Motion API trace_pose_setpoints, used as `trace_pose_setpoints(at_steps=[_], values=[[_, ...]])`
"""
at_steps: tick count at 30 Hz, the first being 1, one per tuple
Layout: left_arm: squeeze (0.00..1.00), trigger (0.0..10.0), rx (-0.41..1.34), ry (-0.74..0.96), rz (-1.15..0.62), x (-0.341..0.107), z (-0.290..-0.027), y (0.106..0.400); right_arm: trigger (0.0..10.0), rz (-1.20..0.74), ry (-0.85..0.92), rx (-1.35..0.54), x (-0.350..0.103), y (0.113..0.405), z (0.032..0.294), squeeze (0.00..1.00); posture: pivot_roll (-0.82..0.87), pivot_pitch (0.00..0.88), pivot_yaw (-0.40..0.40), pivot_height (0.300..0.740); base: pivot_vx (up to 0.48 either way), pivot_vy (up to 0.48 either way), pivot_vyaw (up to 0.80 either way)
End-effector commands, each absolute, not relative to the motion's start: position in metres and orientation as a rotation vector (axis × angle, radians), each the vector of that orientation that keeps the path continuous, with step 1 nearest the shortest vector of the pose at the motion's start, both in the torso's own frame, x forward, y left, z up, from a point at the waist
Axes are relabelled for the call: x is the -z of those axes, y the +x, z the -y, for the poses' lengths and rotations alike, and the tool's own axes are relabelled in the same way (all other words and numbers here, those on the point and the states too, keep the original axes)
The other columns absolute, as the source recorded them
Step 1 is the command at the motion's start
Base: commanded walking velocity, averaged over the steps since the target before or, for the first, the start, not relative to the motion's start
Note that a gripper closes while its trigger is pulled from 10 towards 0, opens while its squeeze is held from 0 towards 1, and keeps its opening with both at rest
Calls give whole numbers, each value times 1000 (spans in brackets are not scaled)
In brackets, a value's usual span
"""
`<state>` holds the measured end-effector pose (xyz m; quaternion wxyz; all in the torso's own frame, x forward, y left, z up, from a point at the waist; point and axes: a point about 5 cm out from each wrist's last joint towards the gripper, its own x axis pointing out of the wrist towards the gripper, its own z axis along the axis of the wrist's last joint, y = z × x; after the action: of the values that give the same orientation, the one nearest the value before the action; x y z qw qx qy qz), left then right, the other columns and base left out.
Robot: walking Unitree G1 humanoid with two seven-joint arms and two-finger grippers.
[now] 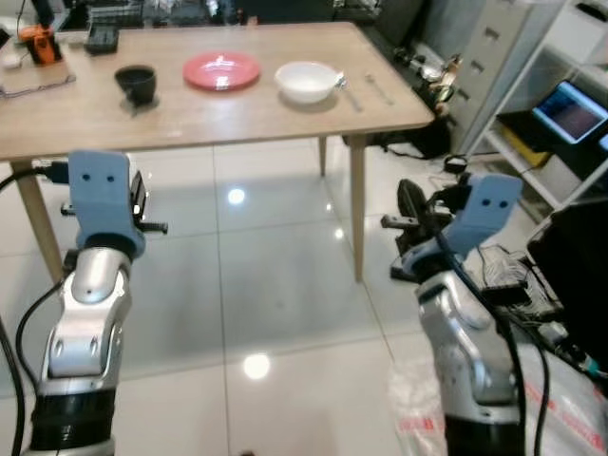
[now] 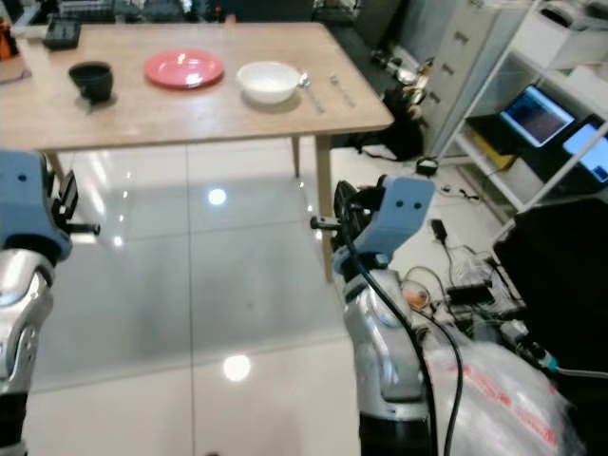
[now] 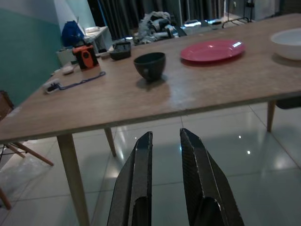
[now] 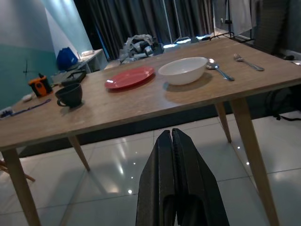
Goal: Setting the table
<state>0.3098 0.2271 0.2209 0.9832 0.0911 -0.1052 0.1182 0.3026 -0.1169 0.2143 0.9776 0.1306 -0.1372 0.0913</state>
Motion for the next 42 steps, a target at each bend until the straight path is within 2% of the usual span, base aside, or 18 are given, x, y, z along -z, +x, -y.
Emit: trace_pose_setpoints(at_steps=[1, 8, 42], values=[[0, 10000, -229, 182, 181, -214, -224, 310, 10000, 249, 266, -157, -207, 302, 124, 0, -4, 28, 35, 740, 337, 341, 0], [0, 10000, -231, 183, 176, -214, -224, 310, 10000, 244, 254, -162, -206, 302, 123, 0, -3, 30, 37, 740, 356, 321, 0], [0, 10000, -217, 203, 145, -212, -223, 313, 10000, 236, 277, -124, -204, 302, 127, 0, -2, 40, 47, 740, 476, 0, 0]])
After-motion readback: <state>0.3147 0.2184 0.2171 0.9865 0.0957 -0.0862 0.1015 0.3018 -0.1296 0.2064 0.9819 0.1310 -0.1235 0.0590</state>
